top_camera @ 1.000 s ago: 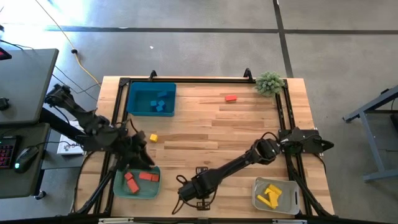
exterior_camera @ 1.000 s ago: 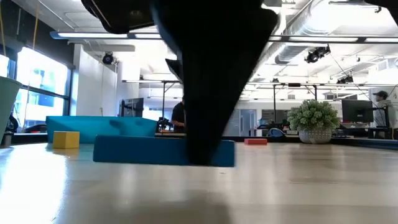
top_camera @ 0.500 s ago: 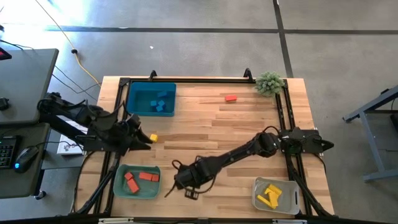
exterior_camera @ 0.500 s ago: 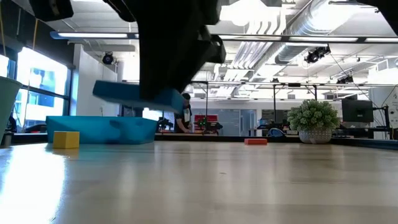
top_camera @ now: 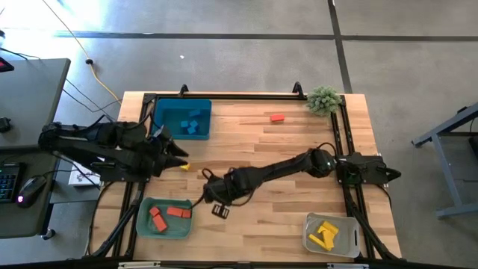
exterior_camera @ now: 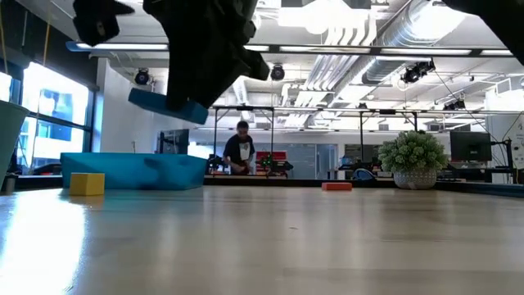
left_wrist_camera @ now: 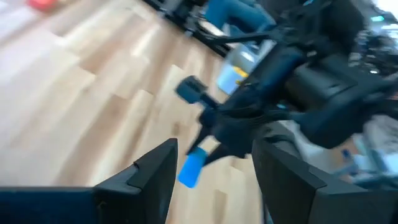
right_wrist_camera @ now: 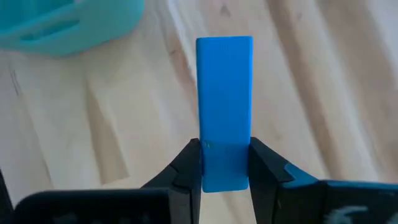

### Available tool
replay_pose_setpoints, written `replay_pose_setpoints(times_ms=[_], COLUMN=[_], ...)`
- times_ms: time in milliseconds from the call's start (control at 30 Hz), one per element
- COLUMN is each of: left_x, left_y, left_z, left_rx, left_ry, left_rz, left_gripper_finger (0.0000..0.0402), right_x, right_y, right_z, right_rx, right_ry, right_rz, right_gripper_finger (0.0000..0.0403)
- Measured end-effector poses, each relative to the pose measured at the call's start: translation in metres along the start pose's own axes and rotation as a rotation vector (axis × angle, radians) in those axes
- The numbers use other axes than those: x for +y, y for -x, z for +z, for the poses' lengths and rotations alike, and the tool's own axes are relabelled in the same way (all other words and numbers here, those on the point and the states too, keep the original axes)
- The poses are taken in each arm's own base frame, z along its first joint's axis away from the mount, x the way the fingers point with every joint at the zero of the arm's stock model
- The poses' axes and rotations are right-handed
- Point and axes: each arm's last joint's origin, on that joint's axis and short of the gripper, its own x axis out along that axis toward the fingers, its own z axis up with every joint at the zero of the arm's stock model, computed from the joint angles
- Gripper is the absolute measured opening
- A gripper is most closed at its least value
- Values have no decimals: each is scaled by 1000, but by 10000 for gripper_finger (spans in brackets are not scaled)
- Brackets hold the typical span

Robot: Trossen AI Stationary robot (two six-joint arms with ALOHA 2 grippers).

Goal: Sort & place blocks by color
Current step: Put the blue block into the blue bin

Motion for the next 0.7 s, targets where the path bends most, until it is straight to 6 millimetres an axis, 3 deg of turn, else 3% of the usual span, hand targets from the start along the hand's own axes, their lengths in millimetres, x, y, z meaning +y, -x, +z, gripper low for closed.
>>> replay_pose_setpoints(times_ms=[233, 700], left_x=[19, 45], left_y=[-1, -8], left_z=[9, 23], left_rx=[-43, -95], left_ry=[48, 196], left_rz=[142, 292], left_gripper_finger=[197, 197], right_x=[-31, -79], right_y=[8, 11], right_z=[24, 55], right_rx=[-57, -128], right_ry=[140, 675], right_rz=[-27, -128], right_gripper_finger=[69, 69])
